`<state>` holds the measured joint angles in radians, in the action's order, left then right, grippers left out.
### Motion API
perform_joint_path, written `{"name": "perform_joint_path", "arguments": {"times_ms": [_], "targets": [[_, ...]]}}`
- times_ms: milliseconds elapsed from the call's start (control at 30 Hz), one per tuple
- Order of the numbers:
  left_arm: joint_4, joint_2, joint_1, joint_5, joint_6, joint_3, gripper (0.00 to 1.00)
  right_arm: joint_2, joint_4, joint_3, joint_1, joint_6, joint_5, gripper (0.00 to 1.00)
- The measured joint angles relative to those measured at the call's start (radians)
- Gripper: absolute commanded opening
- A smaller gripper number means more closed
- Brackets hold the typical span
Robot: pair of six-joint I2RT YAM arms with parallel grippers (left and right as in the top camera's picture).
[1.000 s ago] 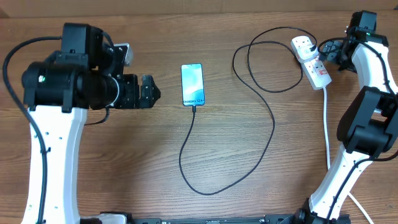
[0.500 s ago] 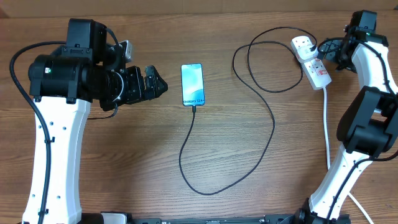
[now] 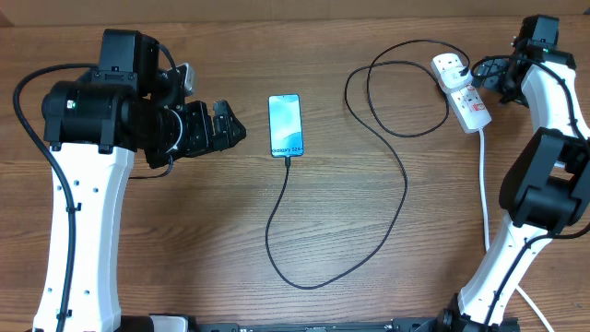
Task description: Plug charger to phone and switch on socket
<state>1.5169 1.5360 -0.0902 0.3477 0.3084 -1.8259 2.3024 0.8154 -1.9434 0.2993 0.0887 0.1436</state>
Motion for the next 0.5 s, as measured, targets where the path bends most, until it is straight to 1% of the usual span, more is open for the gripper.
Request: {"name": "perform_joint_path", "arguments": {"times_ms": [233,500], "targets": [[0.002,0.000,0.000,-0.027,0.000,0.000,0.99,0.005,-0.001,0.000,0.000,0.008,-0.040,1.00],[-0.017,0.000,0.000,-0.034,0.000,0.000,1.00,0.010,0.000,0.000,-0.001,0.009,-0.042,1.00]]}}
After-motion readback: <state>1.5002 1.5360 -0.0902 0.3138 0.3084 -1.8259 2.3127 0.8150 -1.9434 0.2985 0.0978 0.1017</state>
